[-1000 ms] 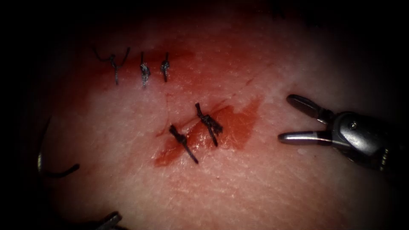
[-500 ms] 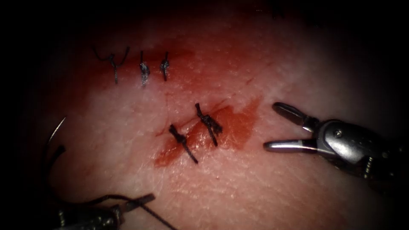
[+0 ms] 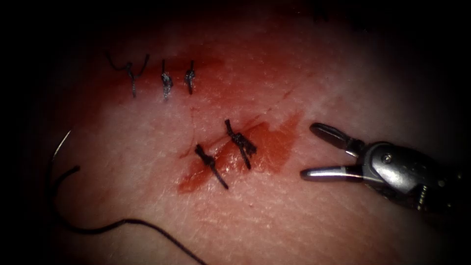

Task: Wound Closure

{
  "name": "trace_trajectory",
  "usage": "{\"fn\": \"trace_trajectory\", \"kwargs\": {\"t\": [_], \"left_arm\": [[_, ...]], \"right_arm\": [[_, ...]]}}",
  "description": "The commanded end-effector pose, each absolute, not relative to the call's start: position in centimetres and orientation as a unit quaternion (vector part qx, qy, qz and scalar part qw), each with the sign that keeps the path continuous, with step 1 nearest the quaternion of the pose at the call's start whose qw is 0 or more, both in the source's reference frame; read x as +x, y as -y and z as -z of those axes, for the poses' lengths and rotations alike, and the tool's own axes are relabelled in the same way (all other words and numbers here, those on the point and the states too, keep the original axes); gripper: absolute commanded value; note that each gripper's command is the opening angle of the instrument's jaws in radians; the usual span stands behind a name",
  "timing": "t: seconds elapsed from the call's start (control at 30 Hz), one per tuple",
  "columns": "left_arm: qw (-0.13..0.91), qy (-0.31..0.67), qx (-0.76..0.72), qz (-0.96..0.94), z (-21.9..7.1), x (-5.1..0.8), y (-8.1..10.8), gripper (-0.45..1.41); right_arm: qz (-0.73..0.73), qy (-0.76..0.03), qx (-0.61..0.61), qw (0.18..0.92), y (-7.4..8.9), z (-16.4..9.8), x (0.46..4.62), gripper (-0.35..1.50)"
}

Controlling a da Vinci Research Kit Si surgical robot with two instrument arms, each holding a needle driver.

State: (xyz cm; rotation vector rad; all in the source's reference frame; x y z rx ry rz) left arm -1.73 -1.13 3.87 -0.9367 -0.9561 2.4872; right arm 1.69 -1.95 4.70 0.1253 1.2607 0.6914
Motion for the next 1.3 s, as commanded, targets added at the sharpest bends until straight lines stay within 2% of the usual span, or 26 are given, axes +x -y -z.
{"fn": "trace_trajectory", "kwargs": {"t": [0.03, 0.17, 0.43, 0.5, 0.6, 0.9, 1.3], "left_arm": [[0.153, 0.334, -0.349, -0.862, -3.8, -1.79, 1.1, 0.88], [0.137, 0.307, -0.406, -0.85, -3.4, -1.83, 0.7, 0.74], [0.132, 0.129, -0.52, -0.834, -3.3, -2.0, -0.3, 0.69], [0.131, 0.113, -0.524, -0.834, -3.4, -1.98, -0.4, 0.52], [0.142, 0.081, -0.523, -0.837, -3.7, -1.89, -0.6, 0.47], [0.151, 0.047, -0.513, -0.844, -4.3, -1.6, -0.5, 0.49], [0.158, 0.042, -0.53, -0.832, -4.3, -1.63, -0.5, 0.66]], "right_arm": [[-0.317, -0.573, 0.063, 0.753, 1.9, -4.7, 1.76, 0.96], [-0.307, -0.568, 0.06, 0.761, 1.7, -4.6, 1.75, 0.95], [-0.259, -0.574, 0.042, 0.776, 1.4, -4.2, 1.77, 0.96], [-0.242, -0.577, 0.036, 0.779, 1.4, -4.2, 1.78, 0.96], [-0.213, -0.587, 0.027, 0.781, 1.4, -4.1, 1.83, 0.91], [-0.187, -0.593, 0.01, 0.783, 1.4, -4.1, 1.96, 0.88], [-0.18, -0.593, 0.006, 0.785, 1.5, -4.1, 1.95, 0.88]]}}
